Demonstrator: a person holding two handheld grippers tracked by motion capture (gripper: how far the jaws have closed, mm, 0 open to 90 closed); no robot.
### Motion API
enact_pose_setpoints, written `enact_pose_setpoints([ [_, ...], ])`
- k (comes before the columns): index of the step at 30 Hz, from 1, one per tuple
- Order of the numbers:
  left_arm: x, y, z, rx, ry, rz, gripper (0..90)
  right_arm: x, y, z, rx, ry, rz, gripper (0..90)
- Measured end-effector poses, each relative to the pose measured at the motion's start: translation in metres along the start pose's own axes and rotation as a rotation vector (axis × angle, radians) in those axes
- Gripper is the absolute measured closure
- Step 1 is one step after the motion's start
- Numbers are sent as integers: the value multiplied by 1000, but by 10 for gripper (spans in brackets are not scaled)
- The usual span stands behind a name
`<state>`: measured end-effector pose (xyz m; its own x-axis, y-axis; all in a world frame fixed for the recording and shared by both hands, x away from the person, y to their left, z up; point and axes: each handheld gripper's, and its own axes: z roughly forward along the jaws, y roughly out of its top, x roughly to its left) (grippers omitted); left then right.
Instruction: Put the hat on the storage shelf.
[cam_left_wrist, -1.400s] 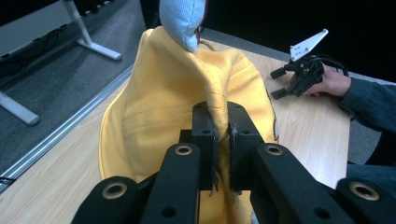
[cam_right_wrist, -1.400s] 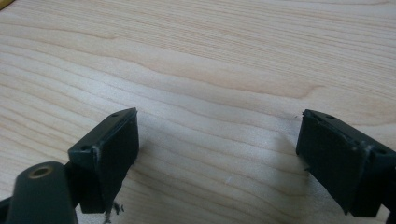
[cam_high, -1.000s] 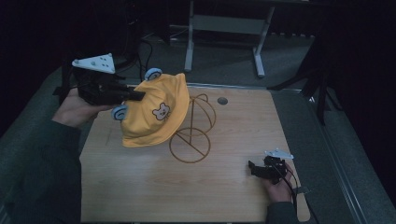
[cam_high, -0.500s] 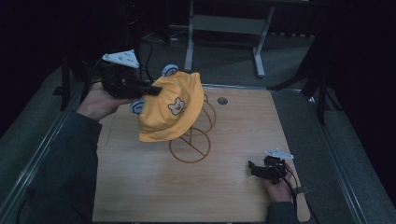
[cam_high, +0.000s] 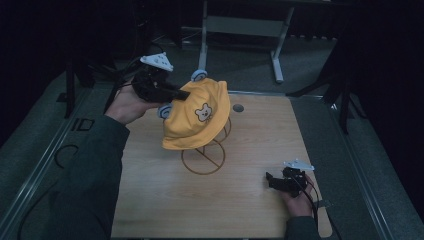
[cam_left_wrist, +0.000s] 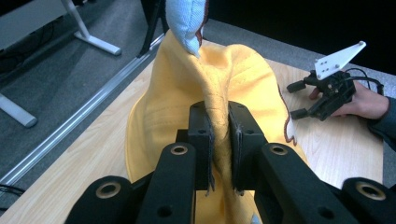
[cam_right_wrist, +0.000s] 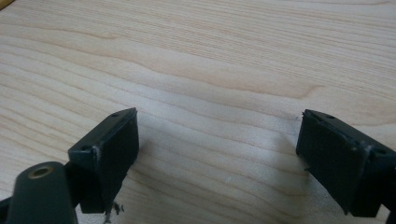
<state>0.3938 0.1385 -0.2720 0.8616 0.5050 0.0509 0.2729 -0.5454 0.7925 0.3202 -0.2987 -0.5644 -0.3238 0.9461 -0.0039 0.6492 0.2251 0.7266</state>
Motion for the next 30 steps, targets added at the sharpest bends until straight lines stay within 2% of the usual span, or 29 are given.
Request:
enact_pose_setpoints([
  [7, -2, 11, 19, 17, 22, -20, 806, 0, 0, 0, 0, 0, 0, 129],
  [13, -3, 16, 38, 39, 19, -45, 787, 0, 0, 0, -1, 0, 0, 129],
  [21, -9, 19, 57, 114, 22, -31, 750, 0, 0, 0, 0, 0, 1, 129],
  [25, -11, 20, 63, 128, 24, -33, 737, 0, 0, 0, 0, 0, 0, 130],
  [28, -10, 22, 65, 135, 36, -49, 701, 0, 0, 0, 0, 0, 1, 129],
  [30, -11, 23, 65, 128, 55, -53, 635, 0, 0, 0, 0, 0, 1, 129],
])
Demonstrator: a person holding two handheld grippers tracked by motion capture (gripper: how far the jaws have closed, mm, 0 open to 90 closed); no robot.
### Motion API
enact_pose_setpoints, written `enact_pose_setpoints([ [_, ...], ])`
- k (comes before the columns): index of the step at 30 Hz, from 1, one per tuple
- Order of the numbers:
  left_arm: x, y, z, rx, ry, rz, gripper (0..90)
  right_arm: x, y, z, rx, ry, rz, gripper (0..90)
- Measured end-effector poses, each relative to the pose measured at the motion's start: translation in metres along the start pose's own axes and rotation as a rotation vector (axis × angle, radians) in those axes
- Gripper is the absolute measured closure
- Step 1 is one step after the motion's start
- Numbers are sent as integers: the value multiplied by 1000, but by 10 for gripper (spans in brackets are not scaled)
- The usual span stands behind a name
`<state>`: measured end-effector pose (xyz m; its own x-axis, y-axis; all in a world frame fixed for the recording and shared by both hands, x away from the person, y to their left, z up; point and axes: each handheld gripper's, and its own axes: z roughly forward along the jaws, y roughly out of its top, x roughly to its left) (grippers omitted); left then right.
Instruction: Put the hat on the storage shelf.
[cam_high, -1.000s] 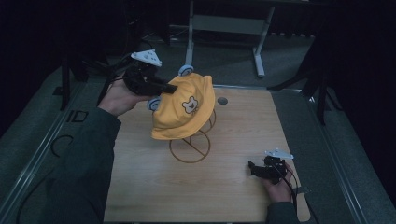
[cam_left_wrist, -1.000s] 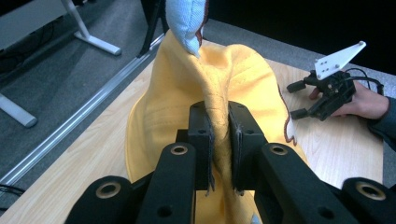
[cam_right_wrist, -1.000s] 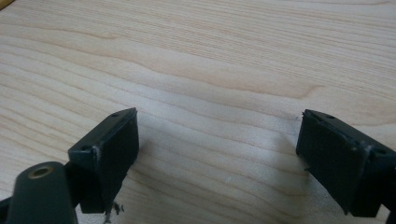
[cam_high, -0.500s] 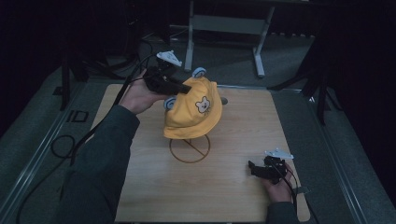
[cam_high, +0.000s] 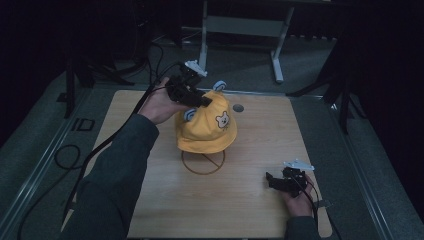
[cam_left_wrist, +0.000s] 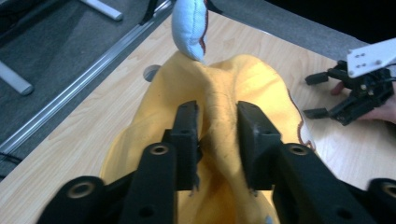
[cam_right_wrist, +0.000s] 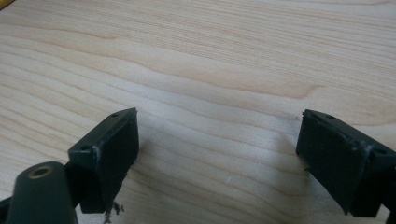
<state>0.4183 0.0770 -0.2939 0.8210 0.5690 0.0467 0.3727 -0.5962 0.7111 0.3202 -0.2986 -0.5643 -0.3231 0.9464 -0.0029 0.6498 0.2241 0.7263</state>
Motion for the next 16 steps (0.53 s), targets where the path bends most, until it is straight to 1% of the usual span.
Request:
enact_pose_setpoints([
  [1, 0, 0, -1, -10, 7, -5, 591, 0, 0, 0, 0, 0, 0, 130],
  [3, 2, 0, -5, -37, 5, -24, 525, 0, 0, 0, -1, 0, -2, 129],
  [7, 6, -2, -17, -87, 12, -67, 464, 0, 0, 0, -1, 0, -2, 129],
  [11, 10, -8, -33, -128, 32, -90, 447, 0, 0, 0, -1, 0, -2, 129],
  [13, 13, -13, -41, -143, 62, -108, 453, 0, 0, 0, -1, 0, -2, 129],
  [16, 17, -22, -52, -157, 99, -121, 465, 0, 0, 0, 0, 0, -1, 130],
])
